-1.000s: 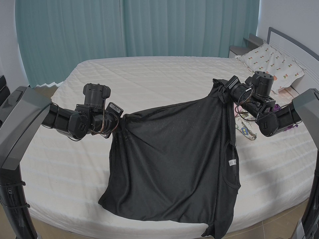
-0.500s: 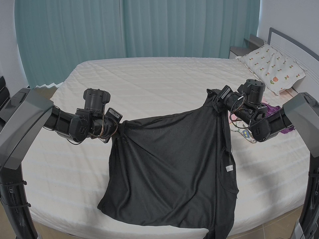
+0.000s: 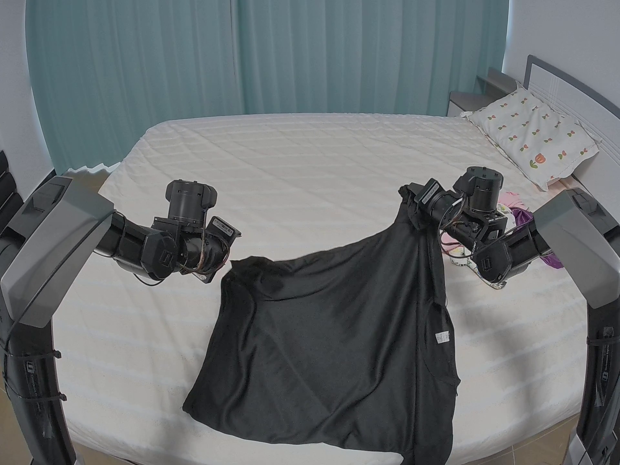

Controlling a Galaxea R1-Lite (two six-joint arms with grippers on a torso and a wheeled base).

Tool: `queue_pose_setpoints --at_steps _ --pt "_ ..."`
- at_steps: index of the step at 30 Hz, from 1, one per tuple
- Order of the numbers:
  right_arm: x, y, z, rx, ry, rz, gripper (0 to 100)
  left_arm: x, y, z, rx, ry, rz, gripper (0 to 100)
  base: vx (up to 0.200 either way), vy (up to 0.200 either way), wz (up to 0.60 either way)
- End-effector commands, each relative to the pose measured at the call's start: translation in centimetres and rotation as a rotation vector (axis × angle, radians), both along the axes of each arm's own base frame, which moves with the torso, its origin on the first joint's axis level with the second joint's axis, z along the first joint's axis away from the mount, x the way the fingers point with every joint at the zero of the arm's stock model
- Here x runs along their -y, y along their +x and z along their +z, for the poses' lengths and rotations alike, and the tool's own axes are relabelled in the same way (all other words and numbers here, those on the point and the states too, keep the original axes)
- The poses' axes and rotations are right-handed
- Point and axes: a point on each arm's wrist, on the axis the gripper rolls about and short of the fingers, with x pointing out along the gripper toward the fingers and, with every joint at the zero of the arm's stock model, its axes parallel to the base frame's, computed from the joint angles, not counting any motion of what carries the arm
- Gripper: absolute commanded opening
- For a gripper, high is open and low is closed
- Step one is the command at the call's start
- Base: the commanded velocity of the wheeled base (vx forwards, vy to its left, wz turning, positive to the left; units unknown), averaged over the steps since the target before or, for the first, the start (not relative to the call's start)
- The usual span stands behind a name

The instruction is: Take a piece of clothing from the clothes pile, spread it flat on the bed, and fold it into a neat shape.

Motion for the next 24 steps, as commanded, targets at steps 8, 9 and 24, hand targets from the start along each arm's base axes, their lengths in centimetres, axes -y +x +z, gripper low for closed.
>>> queue_pose_setpoints --at_steps 8,9,24 --pt "3.0 3.5 -5.0 -0.105 -0.054 -0.217 100 -1.5 0.8 -1.2 -0.027 -0.001 0.052 100 0.0 0.0 0.0" --pt "3.0 3.5 -5.0 -0.105 -0.054 -0.217 100 -1.5 0.8 -1.2 -0.027 -0.001 0.052 100 0.0 0.0 0.0" --pt "7.2 -5.9 -7.1 -0.473 -0.103 -0.009 100 -3.4 -5.9 0.1 -0.132 -0.056 -0.037 100 0.0 0.0 0.0"
